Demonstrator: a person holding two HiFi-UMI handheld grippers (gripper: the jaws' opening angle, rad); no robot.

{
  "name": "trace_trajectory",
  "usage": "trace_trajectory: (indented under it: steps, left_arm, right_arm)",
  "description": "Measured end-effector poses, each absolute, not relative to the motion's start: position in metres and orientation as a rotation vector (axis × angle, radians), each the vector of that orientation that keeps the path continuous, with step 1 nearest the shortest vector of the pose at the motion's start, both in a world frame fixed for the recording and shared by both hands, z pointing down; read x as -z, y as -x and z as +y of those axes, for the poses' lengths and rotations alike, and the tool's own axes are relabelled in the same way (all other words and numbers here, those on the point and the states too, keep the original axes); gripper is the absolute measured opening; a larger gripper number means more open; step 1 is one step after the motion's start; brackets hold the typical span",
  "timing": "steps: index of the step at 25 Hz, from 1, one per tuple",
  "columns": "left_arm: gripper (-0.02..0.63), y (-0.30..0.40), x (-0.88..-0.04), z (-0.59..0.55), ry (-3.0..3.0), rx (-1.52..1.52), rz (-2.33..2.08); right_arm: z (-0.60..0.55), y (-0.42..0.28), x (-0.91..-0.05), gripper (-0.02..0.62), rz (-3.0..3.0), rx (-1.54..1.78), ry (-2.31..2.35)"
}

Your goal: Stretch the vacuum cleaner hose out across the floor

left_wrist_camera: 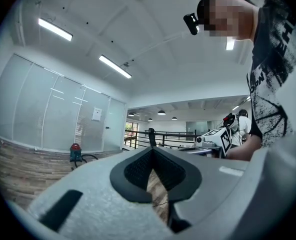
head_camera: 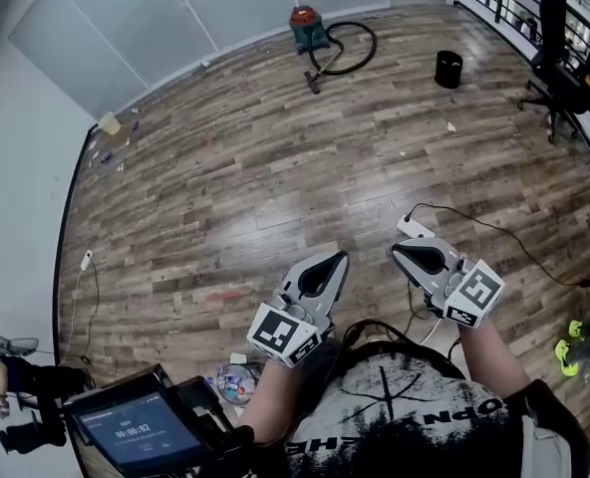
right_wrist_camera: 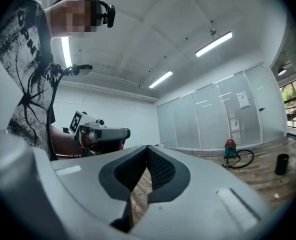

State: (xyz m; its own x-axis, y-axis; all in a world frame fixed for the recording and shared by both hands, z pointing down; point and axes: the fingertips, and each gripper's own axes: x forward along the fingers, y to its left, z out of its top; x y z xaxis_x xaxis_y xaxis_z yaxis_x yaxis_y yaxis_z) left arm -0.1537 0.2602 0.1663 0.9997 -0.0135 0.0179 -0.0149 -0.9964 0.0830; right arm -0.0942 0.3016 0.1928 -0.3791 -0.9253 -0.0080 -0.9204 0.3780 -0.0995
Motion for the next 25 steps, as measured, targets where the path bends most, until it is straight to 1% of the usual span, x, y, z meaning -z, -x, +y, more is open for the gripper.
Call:
trace_trajectory:
  steps: [5,10,19,25]
  left_arm:
    - [0.003,0.153,-0.181,0.25,-3.052,-0.064,0.002]
    - [0.003,0.146,-0.194,0.218,-3.033,-0.063,0.036]
    - [0.003,0.132,-0.191,0.112,-3.041,-0.057,0.19]
    - [0.003,0.131,-0.185,0.034,-3.048,-0.048,0.262]
  right_arm:
    - [0.288,0.102,-0.204,0.008,2.584,0.147,1.708]
    - [0.258,0.094,-0.217,0.008,2.591,0.201,1.751]
    - [0.155,0.078,-0.206,0.008,2.567,0.168,1.886]
    - [0.074,0.082,-0.186,0.008,2.462,0.111,1.935]
